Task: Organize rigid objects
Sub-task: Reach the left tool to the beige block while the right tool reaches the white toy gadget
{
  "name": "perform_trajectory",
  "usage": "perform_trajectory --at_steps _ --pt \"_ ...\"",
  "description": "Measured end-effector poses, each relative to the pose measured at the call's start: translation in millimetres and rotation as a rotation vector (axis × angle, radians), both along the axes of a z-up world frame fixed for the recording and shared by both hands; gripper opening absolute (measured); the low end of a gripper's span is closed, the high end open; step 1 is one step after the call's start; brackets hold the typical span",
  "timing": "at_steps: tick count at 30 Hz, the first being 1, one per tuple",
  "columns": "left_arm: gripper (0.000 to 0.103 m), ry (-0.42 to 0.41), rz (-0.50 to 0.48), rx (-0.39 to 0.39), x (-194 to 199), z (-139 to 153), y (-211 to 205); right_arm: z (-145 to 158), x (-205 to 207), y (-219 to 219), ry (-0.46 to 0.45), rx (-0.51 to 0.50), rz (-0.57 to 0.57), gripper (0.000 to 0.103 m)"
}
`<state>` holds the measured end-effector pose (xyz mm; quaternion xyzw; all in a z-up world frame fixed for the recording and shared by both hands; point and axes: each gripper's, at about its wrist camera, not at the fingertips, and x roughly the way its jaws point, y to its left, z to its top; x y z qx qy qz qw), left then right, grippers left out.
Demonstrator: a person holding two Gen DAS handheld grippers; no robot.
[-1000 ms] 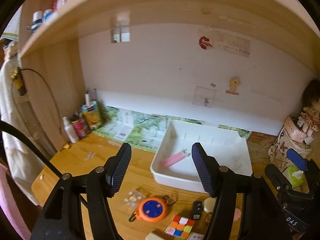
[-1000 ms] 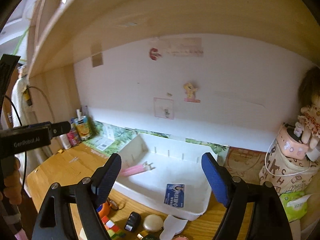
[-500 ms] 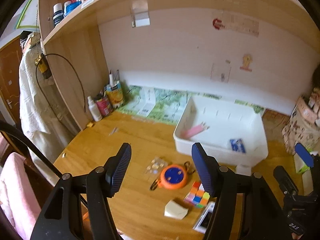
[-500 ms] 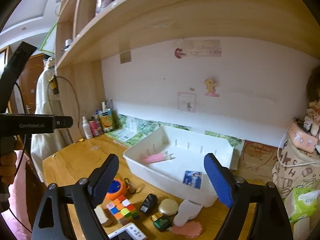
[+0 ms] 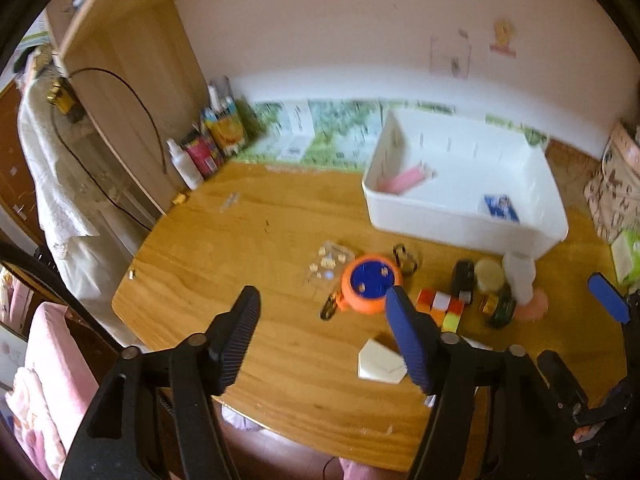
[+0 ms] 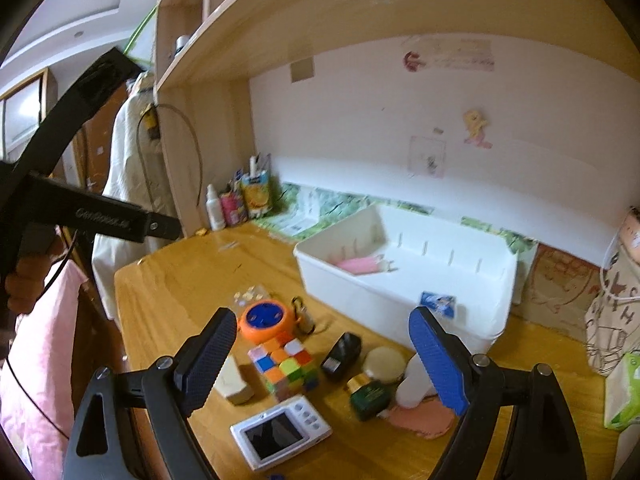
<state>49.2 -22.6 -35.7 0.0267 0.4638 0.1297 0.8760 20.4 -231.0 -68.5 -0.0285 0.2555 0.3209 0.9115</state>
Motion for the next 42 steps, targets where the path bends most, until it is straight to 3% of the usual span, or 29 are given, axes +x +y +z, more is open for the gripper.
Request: perform_trajectory --at_steps 16,29,34,42 --pt "0.078 0.353 -0.179 -0.155 32.1 -76.0 -0.3 -60.7 -45.7 46.9 0.049 -0.259 0.191 0.088" --pt "0.085 0.591 -0.266 -0.265 49.8 -130.0 -5.2 -88.8 -38.9 72.4 0.172 -0.317 0.152 0.089" --pt "0.085 0.651 -0.289 -0.26 56.5 -144.6 -8.5 -97.0 -29.9 76.0 0.193 -0.343 0.106 0.101" --pt "0.085 0.725 -0.303 -0.296 66.0 -159.7 -16.0 -107.0 -18.8 81.2 0.205 -0.379 0.1 0.101"
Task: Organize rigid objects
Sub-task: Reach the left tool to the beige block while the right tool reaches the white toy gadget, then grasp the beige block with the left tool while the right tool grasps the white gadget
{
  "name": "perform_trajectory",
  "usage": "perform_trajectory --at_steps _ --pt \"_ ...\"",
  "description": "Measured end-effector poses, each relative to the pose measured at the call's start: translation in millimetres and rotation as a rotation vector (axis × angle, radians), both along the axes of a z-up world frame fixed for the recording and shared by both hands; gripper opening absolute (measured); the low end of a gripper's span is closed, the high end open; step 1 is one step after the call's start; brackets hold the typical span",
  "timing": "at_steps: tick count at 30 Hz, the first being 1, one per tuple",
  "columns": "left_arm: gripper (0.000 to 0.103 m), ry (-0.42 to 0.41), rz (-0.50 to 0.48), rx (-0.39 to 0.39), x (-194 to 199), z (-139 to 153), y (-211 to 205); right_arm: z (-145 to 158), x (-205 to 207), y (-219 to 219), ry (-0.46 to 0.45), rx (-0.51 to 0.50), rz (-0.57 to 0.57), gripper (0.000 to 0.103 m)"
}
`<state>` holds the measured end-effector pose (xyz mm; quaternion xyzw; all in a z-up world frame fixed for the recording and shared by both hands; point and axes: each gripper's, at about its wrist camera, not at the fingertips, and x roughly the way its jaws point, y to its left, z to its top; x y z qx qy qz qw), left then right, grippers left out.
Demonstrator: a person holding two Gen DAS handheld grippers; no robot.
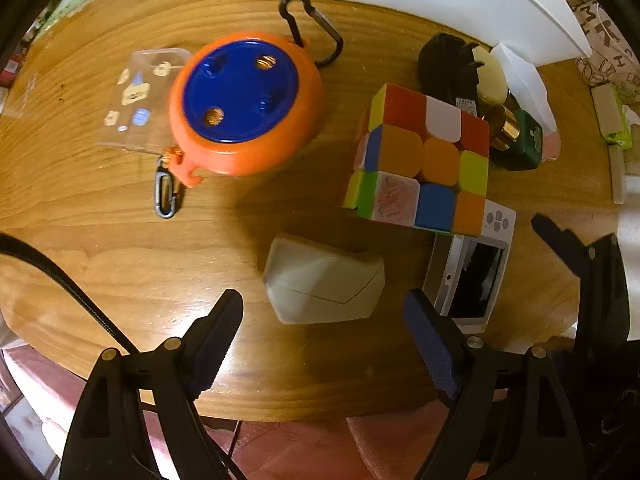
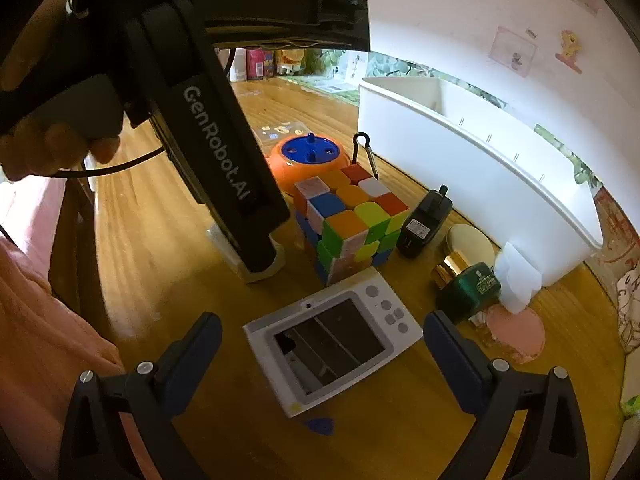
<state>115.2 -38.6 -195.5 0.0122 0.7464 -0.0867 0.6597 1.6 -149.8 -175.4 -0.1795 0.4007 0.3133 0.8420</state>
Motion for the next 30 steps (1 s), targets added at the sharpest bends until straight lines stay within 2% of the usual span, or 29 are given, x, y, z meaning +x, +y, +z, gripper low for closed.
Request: perform_trajectory --at_steps 5,14,17,20,25,27,30 --pt "0.085 0.019 -0.006 0.0 4.7 -4.0 -8.5 -9.3 5.6 5.2 -0.011 -0.064 0.047 0.101" --pt "0.084 0.059 0.033 -0.01 23.1 -11.8 -10.8 -19.4 20.0 8.5 0.033 -0.071 0.085 0.102" --pt "0.084 0.091 0.057 -0.024 27.2 -27.5 -8.9 -22.8 27.0 8.6 0.051 -0.069 0.095 0.102" --pt "0.079 0.108 0.067 -0.039 29.5 -33.0 -10.8 -25.2 32.2 8.8 0.064 -0.063 0.106 0.102" --pt "0.075 0.12 0.061 -0.019 33.7 -38.7 -16.3 -28.9 38.6 10.7 0.079 -0.064 0.115 0.102" --pt "0.07 0.117 0.062 -0.01 30.0 -36.0 -17.3 -30.5 41.7 10.8 0.086 -0.062 0.117 0.102" --pt "0.067 0.122 0.076 -0.004 33.7 -36.4 -17.8 -32.8 47.6 10.2 0.107 -0.052 0.118 0.102"
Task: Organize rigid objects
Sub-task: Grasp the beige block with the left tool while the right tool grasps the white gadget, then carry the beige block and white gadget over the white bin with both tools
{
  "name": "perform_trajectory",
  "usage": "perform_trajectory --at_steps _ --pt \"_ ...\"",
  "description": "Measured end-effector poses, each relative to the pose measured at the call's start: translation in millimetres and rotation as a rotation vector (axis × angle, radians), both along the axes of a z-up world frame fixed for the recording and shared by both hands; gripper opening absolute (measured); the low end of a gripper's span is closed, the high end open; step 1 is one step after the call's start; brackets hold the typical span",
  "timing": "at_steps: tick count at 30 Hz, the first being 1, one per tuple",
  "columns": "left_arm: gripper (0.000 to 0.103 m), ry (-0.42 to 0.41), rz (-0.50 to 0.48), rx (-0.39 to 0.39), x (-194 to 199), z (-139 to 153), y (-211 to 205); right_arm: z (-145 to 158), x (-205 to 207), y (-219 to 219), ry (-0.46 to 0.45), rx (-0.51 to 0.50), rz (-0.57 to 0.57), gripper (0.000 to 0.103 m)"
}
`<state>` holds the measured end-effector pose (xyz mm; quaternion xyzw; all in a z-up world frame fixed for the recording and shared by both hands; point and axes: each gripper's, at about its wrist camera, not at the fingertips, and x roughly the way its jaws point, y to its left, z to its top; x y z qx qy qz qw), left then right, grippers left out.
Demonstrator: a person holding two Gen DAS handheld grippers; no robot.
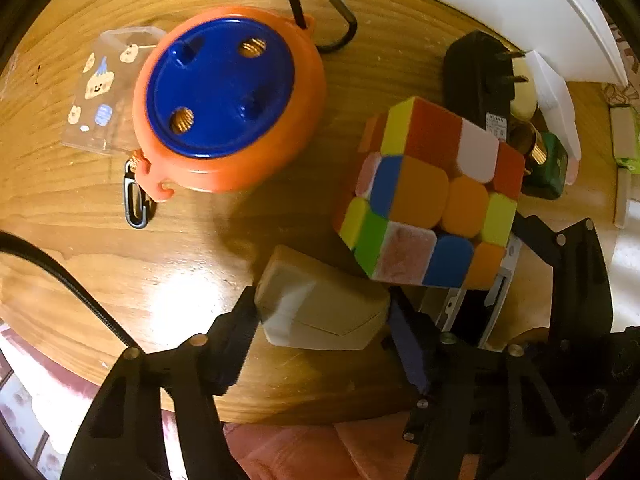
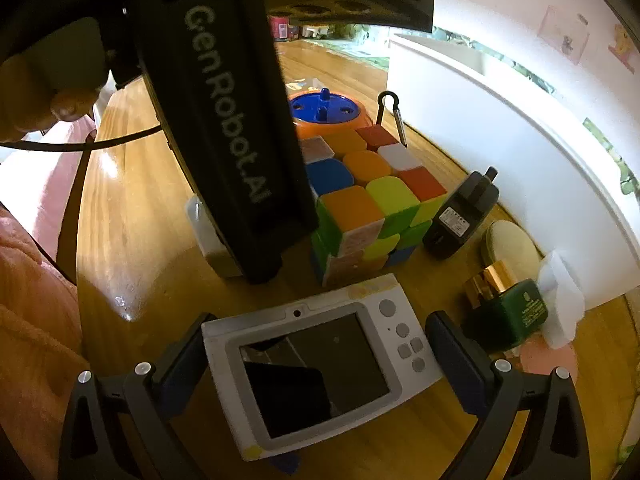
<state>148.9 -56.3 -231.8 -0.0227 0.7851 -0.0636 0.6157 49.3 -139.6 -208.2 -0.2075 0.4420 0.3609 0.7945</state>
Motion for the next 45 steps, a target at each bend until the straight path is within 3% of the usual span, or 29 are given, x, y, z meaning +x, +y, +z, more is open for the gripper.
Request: perform_trajectory --at_steps 4,18,32,45 --pt "0.067 0.005 0.009 -0.002 5.9 0.5 -1.5 -3.3 14.2 -1.3 0.054 0.011 -0.016 0.102" --pt "0.066 -0.007 0.028 -0.043 -5.2 0.0 50.5 -2.4 20.5 10.0 0.089 -0.027 -0.061 0.1" --pt "0.066 -0.077 -0.081 -0.072 -24.6 40.3 105.3 -1.2 26.5 24.3 0.099 -0.047 -0.345 0.099" --pt "0.066 -0.236 -0.202 -0.092 -30.1 97.9 154.0 13.3 25.5 51.4 0.04 0.02 -0.56 0.099"
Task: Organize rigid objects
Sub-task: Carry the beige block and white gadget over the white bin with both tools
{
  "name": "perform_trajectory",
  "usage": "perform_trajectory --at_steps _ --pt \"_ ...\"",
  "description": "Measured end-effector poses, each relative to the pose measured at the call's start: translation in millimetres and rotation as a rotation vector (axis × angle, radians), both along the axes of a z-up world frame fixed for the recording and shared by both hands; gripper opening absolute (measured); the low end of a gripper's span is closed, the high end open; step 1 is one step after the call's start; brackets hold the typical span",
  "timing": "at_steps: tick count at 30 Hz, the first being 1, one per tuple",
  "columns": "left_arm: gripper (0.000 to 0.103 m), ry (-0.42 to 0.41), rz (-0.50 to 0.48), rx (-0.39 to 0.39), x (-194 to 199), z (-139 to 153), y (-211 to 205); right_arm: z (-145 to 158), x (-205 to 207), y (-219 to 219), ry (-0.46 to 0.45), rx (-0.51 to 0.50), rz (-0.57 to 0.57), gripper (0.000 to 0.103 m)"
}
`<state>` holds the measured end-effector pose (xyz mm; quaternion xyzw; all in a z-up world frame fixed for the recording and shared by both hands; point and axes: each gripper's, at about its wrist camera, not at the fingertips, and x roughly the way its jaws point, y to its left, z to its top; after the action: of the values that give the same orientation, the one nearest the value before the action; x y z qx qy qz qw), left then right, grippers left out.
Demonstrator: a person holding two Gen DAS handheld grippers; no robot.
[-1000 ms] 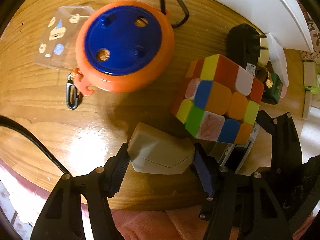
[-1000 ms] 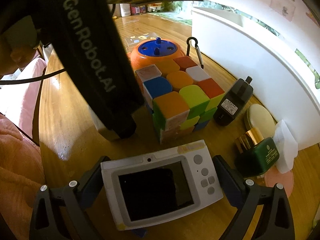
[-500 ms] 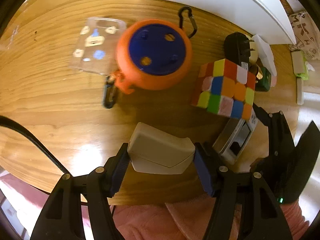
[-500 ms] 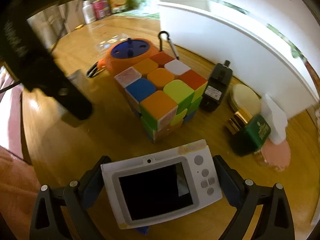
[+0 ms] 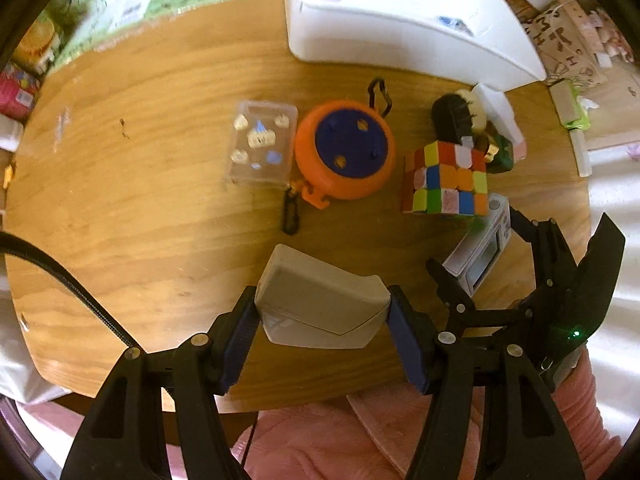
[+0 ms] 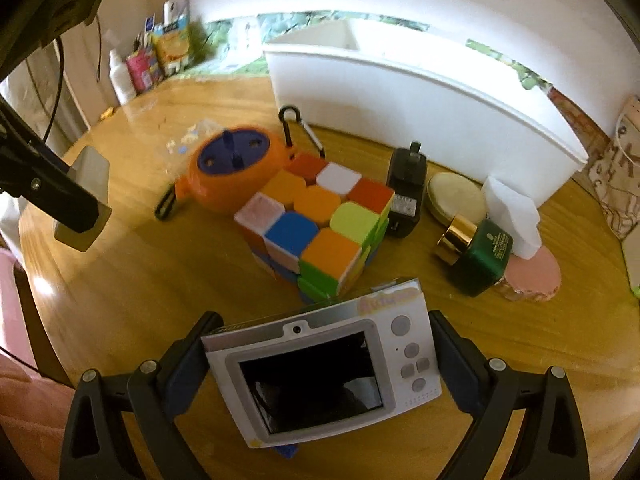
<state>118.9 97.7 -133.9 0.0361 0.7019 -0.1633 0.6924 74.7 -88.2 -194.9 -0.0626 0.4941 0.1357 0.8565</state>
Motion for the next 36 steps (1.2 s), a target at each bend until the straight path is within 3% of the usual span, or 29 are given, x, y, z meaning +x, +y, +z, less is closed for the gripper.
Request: perform_trajectory --at_steps 5,16,36 --pt "0.066 -0.069 -0.035 -0.009 4.5 23.6 6.1 16.3 -6.0 0.7 -0.049 0.014 -0.064 0.099" --pt "0.066 -0.229 -0.117 -0.017 18.2 69.8 -23.0 69.9 -13.4 -10.1 -0.174 0.085 -0.154 0.099" --pt "0.066 -0.395 -0.097 -0.082 56.7 127.1 -57.4 146.4 29.6 -34.3 -0.376 0.112 -0.123 0.099"
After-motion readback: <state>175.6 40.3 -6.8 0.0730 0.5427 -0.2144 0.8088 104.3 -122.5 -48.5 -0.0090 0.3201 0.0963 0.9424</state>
